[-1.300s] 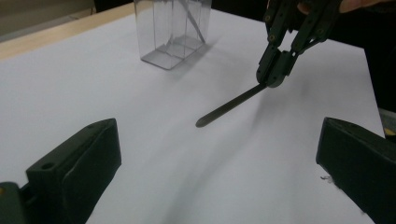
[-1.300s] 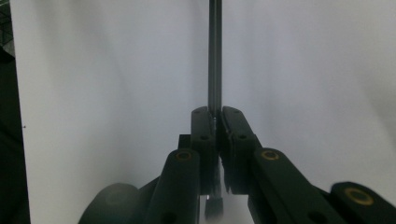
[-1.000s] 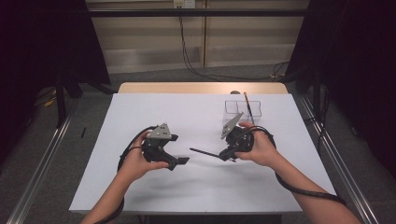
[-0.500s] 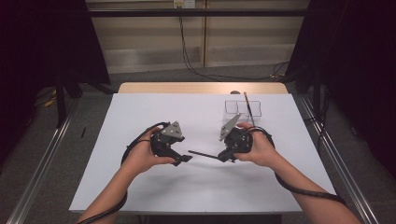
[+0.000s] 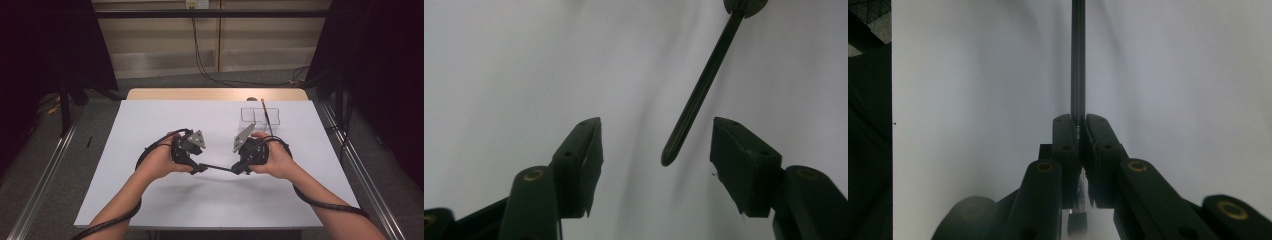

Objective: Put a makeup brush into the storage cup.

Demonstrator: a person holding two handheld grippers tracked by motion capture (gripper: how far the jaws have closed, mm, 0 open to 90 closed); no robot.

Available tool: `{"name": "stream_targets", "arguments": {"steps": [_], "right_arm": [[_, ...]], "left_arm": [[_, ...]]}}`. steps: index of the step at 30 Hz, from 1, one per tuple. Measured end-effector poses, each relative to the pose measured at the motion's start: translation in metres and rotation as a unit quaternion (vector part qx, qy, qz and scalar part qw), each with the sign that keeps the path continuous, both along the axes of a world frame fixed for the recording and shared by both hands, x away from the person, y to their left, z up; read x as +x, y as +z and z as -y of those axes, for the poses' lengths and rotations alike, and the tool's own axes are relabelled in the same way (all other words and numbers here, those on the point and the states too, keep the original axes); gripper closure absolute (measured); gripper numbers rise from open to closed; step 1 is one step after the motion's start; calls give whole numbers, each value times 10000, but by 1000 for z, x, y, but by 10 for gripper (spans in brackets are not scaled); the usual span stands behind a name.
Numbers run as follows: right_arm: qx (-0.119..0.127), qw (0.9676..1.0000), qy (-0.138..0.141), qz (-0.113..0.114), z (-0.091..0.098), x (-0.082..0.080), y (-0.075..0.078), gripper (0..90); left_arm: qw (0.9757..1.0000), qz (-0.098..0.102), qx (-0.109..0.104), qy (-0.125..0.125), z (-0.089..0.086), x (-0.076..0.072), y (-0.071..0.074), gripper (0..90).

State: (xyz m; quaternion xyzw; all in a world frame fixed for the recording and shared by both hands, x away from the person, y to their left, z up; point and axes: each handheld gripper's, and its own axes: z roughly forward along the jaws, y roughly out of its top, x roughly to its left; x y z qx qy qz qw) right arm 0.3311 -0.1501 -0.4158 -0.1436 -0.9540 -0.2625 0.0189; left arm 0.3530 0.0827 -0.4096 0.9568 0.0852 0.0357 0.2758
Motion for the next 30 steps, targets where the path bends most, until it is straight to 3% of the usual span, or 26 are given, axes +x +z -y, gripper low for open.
{"name": "stream_targets", "arguments": {"steps": [8, 16, 18, 21, 27, 30], "right_arm": [[8, 10000, 80, 31, -2, 0, 0, 848], [45, 9999, 144, 26, -3, 0, 3, 848], [47, 9998, 188, 26, -3, 0, 3, 848], [55, 9997, 228, 15, -3, 0, 3, 848], [116, 9995, 296, -24, -3, 1, 6, 847], [157, 9993, 352, -1, -3, 2, 6, 844]], "left_arm": [[9993, -1, 212, -297, 10, -2, 0, 503], [9987, -155, 192, -448, 14, -3, -3, 662], [9977, -132, 293, -591, 16, -3, -3, 677], [9972, -192, 281, -664, 18, -3, -4, 703], [9969, -336, 252, -659, 20, -7, -8, 770], [9959, -308, 336, -785, 21, -9, -9, 791]]}}
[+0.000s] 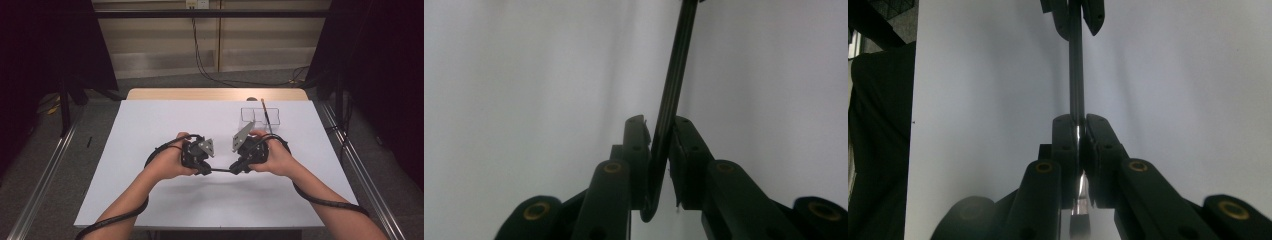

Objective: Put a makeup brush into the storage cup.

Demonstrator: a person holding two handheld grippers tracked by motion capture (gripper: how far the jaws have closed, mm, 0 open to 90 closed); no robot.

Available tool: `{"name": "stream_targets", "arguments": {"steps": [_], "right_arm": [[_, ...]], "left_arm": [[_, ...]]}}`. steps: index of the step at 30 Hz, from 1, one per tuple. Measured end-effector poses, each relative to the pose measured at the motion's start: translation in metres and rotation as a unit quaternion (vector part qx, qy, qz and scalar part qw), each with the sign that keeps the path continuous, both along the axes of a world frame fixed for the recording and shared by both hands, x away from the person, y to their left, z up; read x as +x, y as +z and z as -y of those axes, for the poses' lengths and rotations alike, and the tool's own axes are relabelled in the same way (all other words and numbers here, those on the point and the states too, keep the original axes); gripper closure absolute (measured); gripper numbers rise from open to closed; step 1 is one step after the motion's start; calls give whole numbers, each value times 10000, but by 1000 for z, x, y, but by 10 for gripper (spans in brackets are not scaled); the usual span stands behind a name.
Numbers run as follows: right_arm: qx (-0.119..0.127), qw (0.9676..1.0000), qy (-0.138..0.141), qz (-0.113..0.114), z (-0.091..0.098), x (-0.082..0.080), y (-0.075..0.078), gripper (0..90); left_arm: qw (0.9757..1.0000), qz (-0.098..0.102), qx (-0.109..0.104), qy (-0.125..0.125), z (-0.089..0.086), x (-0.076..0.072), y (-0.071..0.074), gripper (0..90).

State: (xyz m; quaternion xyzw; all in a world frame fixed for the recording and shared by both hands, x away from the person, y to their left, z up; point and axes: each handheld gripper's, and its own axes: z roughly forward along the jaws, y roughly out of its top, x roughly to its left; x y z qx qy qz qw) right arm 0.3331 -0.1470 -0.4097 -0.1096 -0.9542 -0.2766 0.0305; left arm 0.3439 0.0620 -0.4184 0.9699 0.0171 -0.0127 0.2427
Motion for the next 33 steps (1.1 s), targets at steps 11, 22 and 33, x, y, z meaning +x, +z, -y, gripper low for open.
{"name": "stream_targets", "arguments": {"steps": [11, 22, 33], "right_arm": [[320, 9993, -151, -125, 5, 4, -2, 674], [998, 9925, -687, -133, 14, 8, -3, 344], [1824, 9777, -1034, -84, 24, 5, -9, 234]], "left_arm": [[9996, -217, -125, -153, -3, -5, 1, 841], [9994, -188, -278, 5, -9, -3, 2, 840], [9987, -262, -407, 171, -14, -2, -2, 840]]}}
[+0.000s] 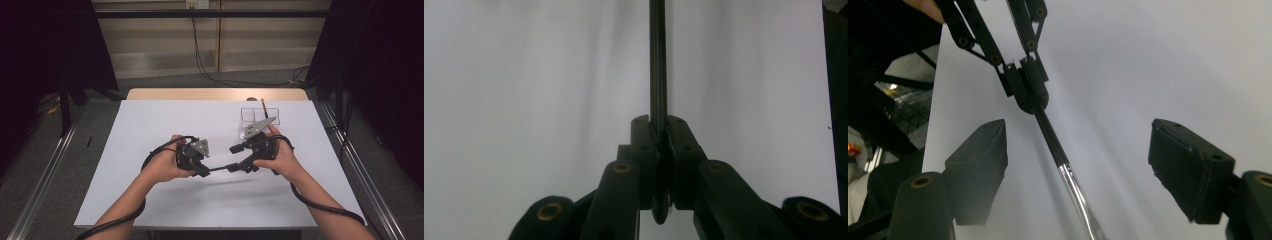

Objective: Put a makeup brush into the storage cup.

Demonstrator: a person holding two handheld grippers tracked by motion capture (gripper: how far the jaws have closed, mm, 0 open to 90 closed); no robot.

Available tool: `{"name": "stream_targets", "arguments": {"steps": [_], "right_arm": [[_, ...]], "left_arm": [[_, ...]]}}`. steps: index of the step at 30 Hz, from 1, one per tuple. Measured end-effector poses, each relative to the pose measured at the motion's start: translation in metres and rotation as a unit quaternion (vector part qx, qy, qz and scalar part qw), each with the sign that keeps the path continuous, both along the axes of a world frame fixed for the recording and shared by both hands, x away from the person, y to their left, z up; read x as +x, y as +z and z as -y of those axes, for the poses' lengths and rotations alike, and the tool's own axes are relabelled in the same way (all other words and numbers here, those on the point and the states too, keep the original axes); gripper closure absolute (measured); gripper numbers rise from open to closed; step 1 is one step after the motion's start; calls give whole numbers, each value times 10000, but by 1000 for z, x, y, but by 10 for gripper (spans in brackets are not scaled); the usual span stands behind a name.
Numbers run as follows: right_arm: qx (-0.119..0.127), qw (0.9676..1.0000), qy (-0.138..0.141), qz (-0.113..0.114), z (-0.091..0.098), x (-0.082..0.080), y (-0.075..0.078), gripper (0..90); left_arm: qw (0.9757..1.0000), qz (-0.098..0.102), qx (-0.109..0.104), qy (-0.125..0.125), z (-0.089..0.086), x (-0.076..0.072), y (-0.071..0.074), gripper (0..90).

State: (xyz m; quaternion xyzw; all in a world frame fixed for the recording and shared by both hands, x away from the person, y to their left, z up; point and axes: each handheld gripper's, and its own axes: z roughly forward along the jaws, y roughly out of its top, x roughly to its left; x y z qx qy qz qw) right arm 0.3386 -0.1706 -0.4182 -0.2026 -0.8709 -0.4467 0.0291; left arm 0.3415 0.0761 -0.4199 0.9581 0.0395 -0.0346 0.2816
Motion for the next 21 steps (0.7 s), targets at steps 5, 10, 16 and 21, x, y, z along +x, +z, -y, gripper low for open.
{"name": "stream_targets", "arguments": {"steps": [5, 10, 16, 21], "right_arm": [[420, 9989, -195, 86, 4, -2, -1, 224], [772, 9959, -410, 220, 6, -4, -2, 199], [1068, 9917, -584, 405, 8, -6, -3, 173], [1223, 9888, -705, 493, 6, -7, -5, 151]], "left_arm": [[9999, -30, -79, 59, -2, 0, -1, 840], [9998, -64, -133, 100, -5, 0, -1, 840], [9994, -75, -242, 216, -9, 0, -2, 840], [9990, -121, -312, 280, -11, 0, -4, 840]]}}
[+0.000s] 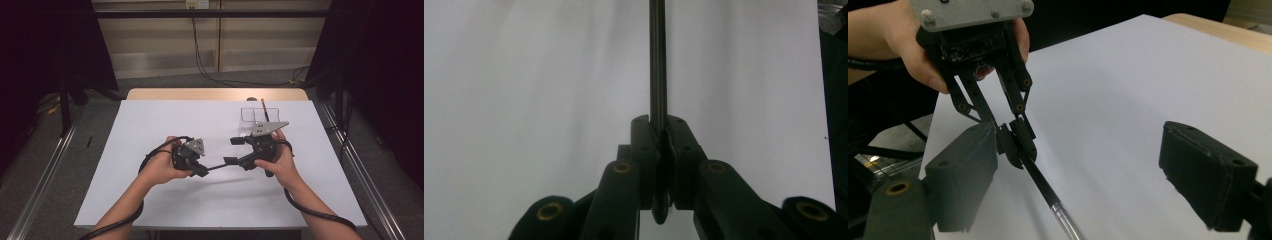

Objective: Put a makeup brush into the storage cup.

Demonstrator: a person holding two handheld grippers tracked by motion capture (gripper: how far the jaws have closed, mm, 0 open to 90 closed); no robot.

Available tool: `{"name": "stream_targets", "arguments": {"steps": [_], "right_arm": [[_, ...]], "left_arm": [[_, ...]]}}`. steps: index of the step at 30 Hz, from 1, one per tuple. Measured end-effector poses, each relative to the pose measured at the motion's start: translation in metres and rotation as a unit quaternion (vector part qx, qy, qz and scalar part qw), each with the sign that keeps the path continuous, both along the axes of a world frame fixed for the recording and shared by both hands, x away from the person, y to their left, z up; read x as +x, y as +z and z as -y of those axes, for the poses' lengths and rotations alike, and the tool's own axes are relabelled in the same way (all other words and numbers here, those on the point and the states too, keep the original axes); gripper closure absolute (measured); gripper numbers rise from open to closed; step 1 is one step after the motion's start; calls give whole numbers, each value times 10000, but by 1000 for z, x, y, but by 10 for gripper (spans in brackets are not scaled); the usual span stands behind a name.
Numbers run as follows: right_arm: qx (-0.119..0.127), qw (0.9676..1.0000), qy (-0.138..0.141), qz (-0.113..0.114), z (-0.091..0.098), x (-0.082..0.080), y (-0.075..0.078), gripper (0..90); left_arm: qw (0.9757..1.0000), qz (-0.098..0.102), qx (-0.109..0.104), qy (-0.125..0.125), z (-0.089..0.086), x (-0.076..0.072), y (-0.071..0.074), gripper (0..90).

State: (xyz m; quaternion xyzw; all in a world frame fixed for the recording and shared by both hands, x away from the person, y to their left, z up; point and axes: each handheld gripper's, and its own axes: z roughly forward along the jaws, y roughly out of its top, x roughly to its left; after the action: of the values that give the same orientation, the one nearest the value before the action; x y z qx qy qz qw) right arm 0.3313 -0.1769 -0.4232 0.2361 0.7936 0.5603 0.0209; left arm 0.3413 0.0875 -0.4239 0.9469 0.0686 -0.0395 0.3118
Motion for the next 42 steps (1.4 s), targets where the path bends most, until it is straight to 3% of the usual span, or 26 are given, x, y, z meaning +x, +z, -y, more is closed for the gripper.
{"name": "stream_targets", "arguments": {"steps": [8, 21, 28, 36, 38, 42], "right_arm": [[177, 9997, -118, 147, 0, -1, 0, 129], [351, 9989, -231, 196, 0, 1, 0, 74], [317, 9991, -220, 182, -1, 2, -2, 63], [345, 9990, -234, 184, -1, 2, -3, 63], [361, 9989, -226, 186, -1, 2, -3, 63], [380, 9988, -235, 196, -2, 2, -3, 62]], "left_arm": [[9993, -80, -303, 203, -8, 1, -3, 840], [9971, -82, -644, 392, -18, 0, -6, 840], [9943, -127, -959, 460, -22, 0, -7, 840], [9883, -63, -1404, 598, -27, -1, -7, 840], [9846, -92, -1607, 684, -28, -1, -8, 841], [9798, -51, -1851, 756, -30, 0, -8, 840]]}}
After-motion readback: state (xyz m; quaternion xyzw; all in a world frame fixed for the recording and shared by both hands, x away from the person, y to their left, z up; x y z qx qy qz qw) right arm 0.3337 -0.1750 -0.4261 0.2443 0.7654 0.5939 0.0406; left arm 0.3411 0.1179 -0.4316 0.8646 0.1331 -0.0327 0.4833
